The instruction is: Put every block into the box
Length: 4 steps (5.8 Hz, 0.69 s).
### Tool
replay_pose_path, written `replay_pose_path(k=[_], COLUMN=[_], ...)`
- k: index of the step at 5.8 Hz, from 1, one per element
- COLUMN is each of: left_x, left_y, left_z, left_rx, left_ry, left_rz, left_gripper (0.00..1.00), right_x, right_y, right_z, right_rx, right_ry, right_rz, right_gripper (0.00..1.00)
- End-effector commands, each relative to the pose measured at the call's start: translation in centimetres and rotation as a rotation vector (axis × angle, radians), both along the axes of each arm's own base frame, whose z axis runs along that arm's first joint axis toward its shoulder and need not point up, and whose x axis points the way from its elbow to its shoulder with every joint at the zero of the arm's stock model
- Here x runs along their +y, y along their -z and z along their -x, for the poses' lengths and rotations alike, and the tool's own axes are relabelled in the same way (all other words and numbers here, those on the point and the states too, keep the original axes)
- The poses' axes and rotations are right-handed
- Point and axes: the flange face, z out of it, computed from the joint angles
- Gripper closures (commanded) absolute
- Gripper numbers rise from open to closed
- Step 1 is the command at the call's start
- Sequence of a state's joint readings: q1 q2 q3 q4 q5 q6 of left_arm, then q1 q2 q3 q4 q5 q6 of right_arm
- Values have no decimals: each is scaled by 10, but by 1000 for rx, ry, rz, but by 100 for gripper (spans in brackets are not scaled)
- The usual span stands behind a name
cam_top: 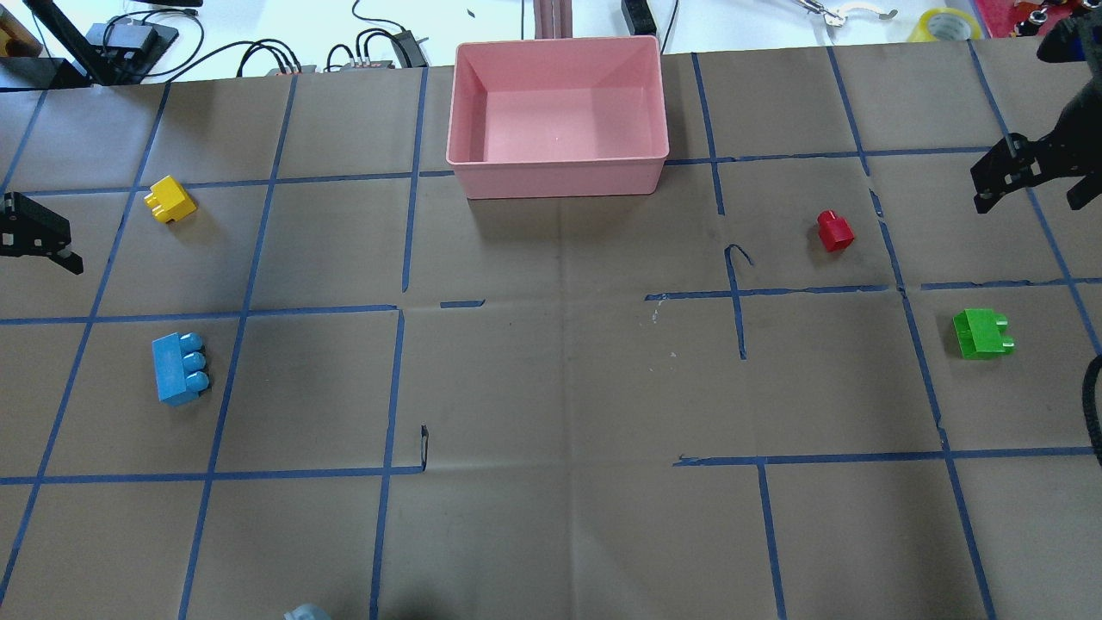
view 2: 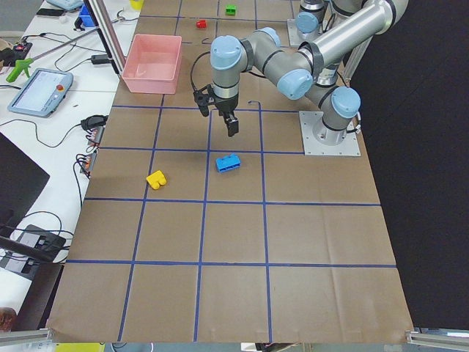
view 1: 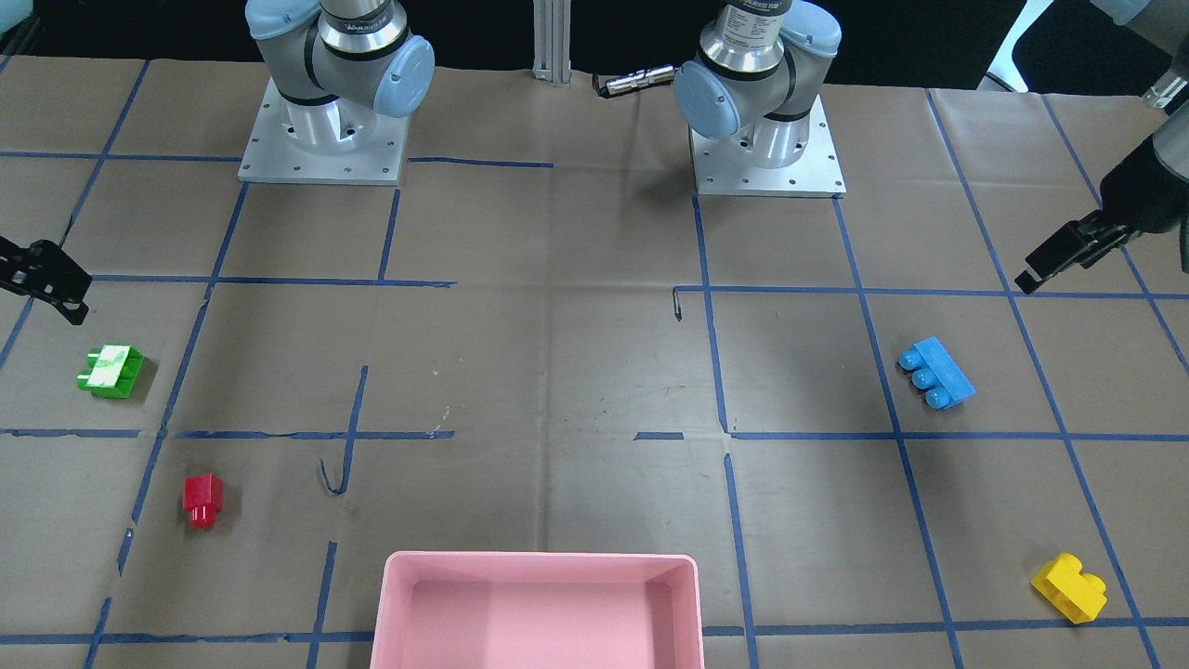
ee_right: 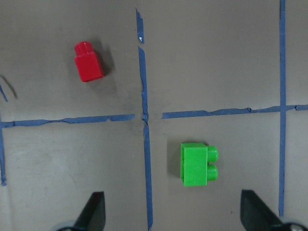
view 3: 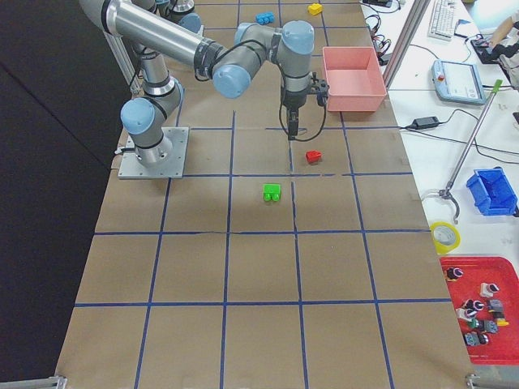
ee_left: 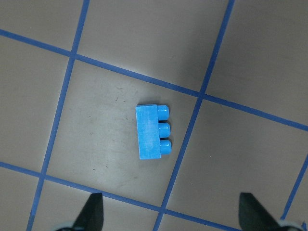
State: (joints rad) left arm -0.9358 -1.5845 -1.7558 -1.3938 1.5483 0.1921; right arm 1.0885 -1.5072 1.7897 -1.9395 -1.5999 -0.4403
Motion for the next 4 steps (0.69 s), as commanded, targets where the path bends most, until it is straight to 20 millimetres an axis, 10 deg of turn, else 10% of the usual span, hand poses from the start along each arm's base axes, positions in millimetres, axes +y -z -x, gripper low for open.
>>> replay_pose_path(k=[1, 4], left_x=[-7, -7], left_y=[56, 157], left_z=[-6, -6], left_rx=[-12, -12], left_ry=[-30, -54], left_rz=[14, 13], left_gripper=[1, 1], right_x=[24, 36], right_y=[71, 153], right_z=[34, 82], right_rx=[-9, -102], right_ry=[12, 55], right_rz=[22, -118], right_gripper=[0, 0])
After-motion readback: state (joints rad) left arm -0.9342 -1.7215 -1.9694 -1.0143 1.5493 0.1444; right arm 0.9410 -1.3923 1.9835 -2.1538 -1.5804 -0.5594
